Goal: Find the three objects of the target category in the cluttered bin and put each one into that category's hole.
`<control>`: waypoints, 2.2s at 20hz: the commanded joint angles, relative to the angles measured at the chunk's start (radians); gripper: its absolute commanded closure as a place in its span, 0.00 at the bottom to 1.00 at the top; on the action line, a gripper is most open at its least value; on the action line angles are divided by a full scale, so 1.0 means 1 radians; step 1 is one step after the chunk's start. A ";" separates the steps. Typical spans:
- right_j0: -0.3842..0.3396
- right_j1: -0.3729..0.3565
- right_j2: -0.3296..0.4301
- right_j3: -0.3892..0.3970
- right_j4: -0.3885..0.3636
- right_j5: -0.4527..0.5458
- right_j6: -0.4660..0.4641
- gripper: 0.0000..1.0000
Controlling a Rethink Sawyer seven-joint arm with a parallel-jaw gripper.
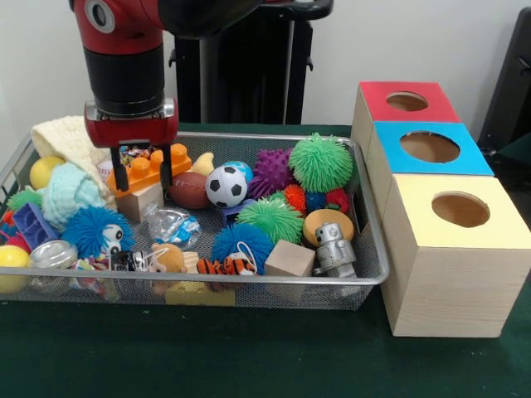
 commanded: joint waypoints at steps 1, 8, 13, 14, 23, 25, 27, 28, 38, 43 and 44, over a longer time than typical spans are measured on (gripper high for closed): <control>0.011 -0.018 0.182 0.053 0.064 -0.042 -0.067 0.00; 0.013 -0.020 0.200 0.052 0.061 -0.028 -0.064 0.00; 0.010 -0.018 0.202 0.048 0.060 -0.025 -0.069 0.00; 0.009 -0.017 0.201 0.047 0.058 -0.026 -0.069 0.00; -0.018 0.007 0.212 0.009 0.032 -0.061 -0.085 0.00; -0.018 0.010 0.214 0.012 0.033 -0.053 -0.088 0.00; -0.014 0.012 0.216 0.016 0.039 -0.043 -0.085 0.00; -0.012 0.012 0.217 0.021 0.042 -0.037 -0.083 0.00; 0.025 0.028 0.219 0.044 0.056 -0.026 -0.002 0.00; 0.039 0.045 0.228 0.060 0.094 0.084 -0.037 0.00; 0.045 0.049 0.221 0.066 0.104 0.128 -0.053 0.00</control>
